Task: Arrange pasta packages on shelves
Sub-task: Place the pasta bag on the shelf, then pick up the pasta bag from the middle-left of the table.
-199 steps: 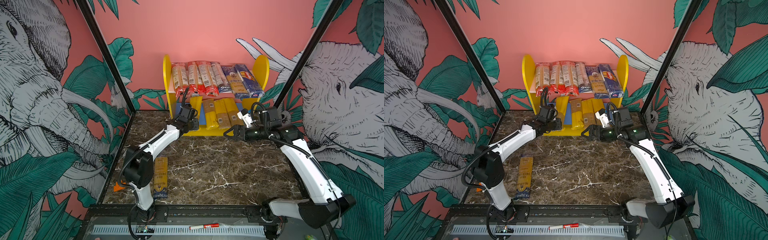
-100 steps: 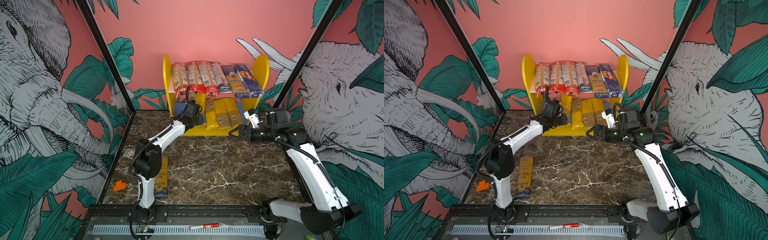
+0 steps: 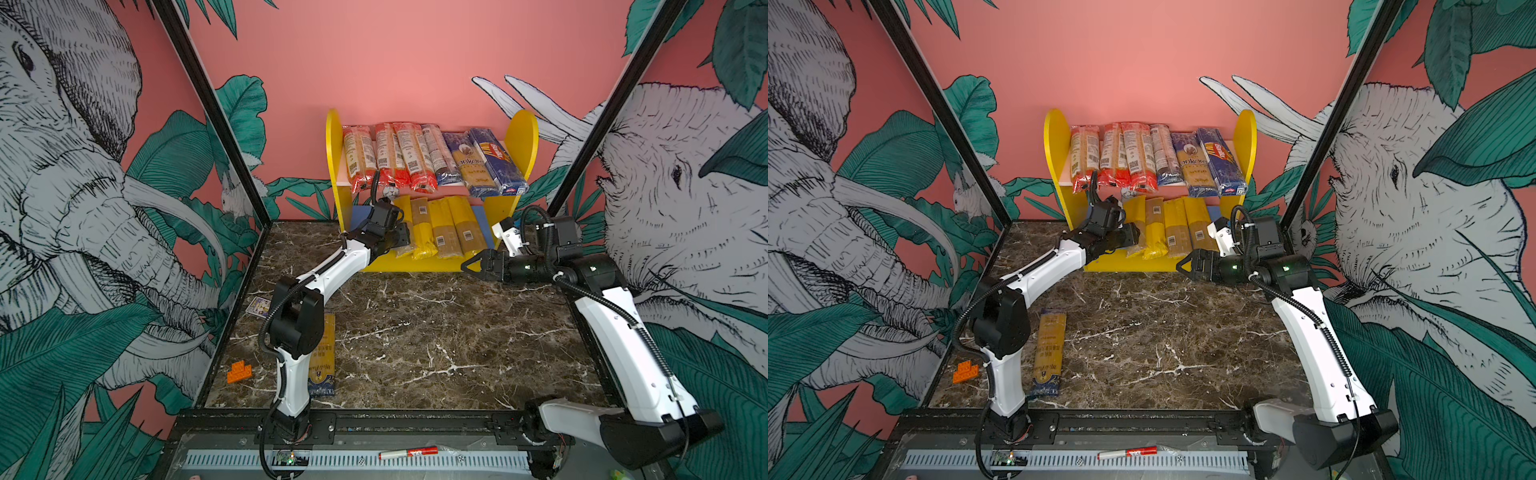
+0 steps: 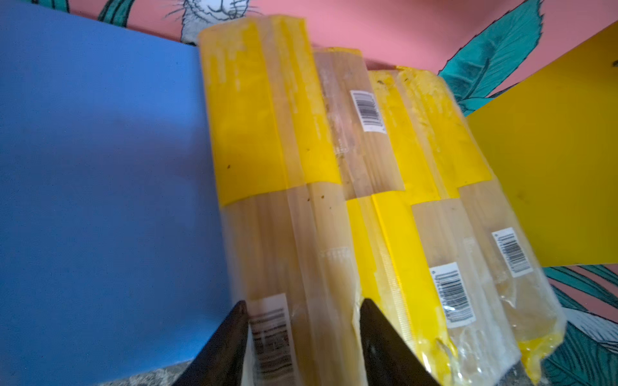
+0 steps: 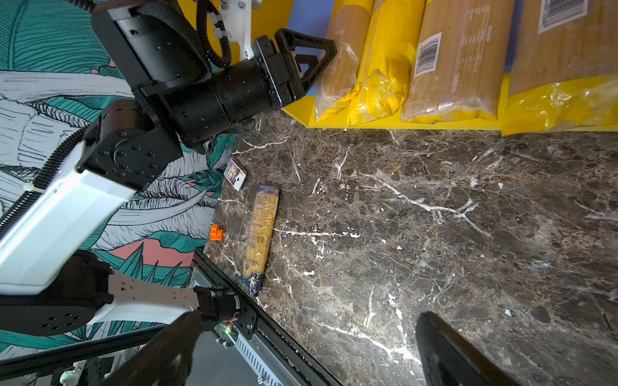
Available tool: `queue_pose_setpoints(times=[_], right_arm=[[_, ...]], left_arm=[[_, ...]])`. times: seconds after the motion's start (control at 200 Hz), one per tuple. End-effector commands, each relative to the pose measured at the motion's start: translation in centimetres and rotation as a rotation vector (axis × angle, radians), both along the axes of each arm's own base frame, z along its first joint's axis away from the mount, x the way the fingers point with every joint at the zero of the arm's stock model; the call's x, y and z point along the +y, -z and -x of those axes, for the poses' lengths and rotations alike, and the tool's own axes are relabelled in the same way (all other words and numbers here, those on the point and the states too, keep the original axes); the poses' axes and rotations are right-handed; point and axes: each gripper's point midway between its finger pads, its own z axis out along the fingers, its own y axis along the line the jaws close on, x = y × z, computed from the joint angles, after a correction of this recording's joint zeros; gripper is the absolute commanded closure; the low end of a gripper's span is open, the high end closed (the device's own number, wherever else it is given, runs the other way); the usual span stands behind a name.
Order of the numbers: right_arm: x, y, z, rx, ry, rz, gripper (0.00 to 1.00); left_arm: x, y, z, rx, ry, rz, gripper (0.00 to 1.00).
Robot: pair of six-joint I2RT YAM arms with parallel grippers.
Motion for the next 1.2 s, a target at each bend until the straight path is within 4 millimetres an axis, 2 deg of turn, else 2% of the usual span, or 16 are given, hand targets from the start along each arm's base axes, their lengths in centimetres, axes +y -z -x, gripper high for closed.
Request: queue_pose_setpoints(times=[0.0,0.14,0.33,0.45,0.6,0.775,0.915,1.1,1.195], right_arm=[[0.0,-0.1,0.1,-0.010,-0.012,-0.002,0.01],[0.1,-0.1,0.3,-0.007,-0.021,-0.011,0.01],[0.0,0.6,0.5,0.008,-0.027,0.003,0.01],[0.1,0.5,0.6,0.008,-0.033,0.000,0.01],[0.2,0.5,0.6,0.014,-0.036,-0.007,0.01],[0.4,0.7,0.5,0.021,-0.044,-0.010,0.01],[1.1,1.1,0.4,0.025,-0.071,-0.018,0.01],[2.3,2.2,0.9,0.049,-0.127,0.005,0.01],[3.0,2.7,1.3,0.057,-0.158,0.016,0.01]], left_arm=[[0.3,-4.0,0.4,-0.066,0.010,0.083,0.39],[0.6,-3.7,1.5,-0.041,0.021,0.093,0.34],[1.8,-3.4,4.1,-0.020,0.026,0.086,0.31],[2.8,-3.4,6.2,-0.004,0.030,0.070,0.29],[4.8,-3.3,9.8,0.013,0.019,0.017,0.23],[9.7,-1.4,14.9,0.099,-0.078,-0.102,0.19],[14.5,2.6,19.5,0.199,-0.178,-0.208,0.17],[20.8,7.3,26.9,0.407,-0.367,-0.302,0.12],[22.7,9.5,30.4,0.533,-0.414,-0.337,0.11]])
